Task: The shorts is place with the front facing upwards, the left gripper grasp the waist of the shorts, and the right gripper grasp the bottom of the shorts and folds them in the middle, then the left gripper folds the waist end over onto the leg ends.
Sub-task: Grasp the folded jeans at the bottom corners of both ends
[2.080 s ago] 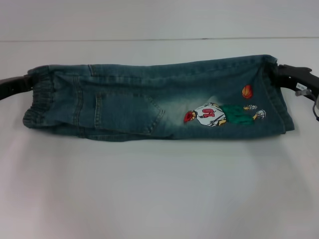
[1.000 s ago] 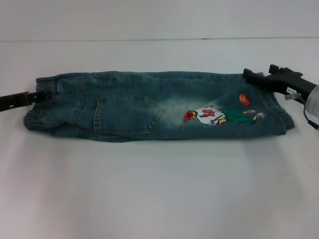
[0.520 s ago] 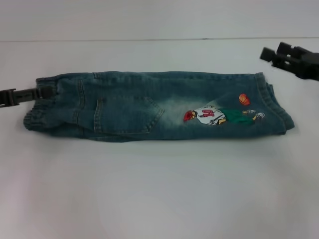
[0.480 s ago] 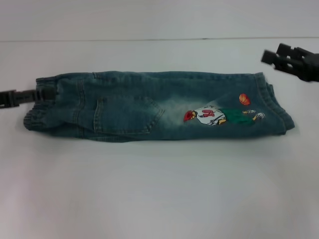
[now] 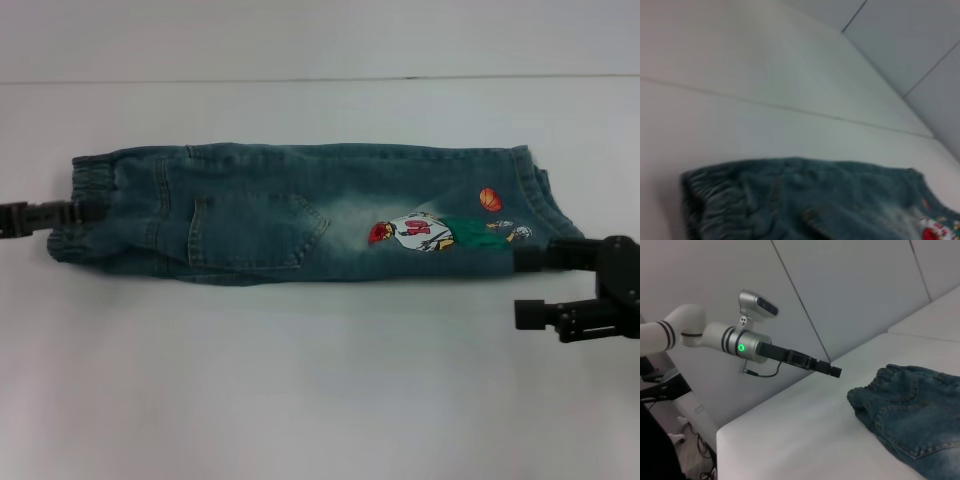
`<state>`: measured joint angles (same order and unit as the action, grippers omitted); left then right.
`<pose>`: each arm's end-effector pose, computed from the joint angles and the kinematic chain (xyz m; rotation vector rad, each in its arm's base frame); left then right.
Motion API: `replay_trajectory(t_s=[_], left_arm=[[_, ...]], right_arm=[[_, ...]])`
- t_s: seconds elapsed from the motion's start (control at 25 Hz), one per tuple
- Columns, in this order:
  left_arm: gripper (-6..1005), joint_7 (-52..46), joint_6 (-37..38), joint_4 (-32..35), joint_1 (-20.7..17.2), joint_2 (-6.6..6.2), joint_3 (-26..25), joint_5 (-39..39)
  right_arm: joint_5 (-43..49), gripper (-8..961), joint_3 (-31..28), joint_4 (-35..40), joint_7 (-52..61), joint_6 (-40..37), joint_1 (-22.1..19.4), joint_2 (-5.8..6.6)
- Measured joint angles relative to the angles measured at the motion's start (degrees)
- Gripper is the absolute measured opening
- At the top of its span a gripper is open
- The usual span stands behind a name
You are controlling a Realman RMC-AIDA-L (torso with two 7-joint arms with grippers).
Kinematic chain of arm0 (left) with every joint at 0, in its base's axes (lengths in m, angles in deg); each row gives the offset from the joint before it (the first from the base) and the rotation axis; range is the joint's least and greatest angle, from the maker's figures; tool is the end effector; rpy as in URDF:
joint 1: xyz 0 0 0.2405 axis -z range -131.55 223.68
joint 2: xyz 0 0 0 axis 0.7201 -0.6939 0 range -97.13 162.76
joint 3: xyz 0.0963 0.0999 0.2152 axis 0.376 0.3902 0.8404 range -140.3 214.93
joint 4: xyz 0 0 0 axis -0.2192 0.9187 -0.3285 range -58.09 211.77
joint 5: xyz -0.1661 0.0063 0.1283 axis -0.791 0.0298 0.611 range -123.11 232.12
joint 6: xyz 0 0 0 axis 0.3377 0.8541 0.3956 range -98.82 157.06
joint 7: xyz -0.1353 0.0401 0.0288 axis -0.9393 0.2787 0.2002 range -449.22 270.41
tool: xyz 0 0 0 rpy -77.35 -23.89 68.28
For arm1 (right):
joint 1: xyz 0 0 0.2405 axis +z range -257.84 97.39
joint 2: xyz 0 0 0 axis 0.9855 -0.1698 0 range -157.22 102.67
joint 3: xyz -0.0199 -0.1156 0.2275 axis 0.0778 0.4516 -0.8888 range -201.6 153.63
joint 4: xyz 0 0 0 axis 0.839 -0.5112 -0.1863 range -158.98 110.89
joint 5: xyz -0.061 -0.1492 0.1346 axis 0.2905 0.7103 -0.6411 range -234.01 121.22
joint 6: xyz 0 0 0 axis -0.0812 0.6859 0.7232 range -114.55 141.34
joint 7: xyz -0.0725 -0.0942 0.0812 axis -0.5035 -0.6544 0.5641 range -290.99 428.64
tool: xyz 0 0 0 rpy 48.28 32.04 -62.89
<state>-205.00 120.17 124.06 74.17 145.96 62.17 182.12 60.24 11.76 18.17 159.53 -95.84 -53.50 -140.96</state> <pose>-0.3195 0.3322 0.0922 -2.2894 -1.4014 -0.5931 0.2733 0.2899 0.0556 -2.8727 0.8261 0.8001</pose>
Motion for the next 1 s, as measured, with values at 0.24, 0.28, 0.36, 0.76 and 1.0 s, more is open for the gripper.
replay_trajectory(t_s=[0.24, 0.28, 0.36, 0.76, 1.0], left_arm=[[840, -4.7, -4.2, 2.6, 0.5, -0.32, 1.6, 7.1], [838, -5.7, -6.2, 3.1, 0.7, -0.30, 2.8, 9.1], [834, -6.5, -8.7, 3.3, 1.1, -0.29, 4.4, 11.3], [811, -6.1, -20.3, 0.7, 2.8, 1.59, 15.0, 18.1], [763, -4.7, -20.7, 3.4, 3.2, 4.28, 18.8, 18.6]], right_arm=[[0.2, 955, -0.2, -0.9, -1.4, 3.2, -0.2, -1.35], [0.2, 955, -0.2, -1.1, -1.5, 3.6, -0.1, -1.45], [0.2, 955, -0.1, -1.4, -1.7, 4.1, 0.0, -1.52], [0.2, 948, -0.1, -2.9, -2.2, 5.4, 0.7, -1.71], [0.1, 944, -0.1, -3.6, -2.2, 5.9, 0.9, -1.71]])
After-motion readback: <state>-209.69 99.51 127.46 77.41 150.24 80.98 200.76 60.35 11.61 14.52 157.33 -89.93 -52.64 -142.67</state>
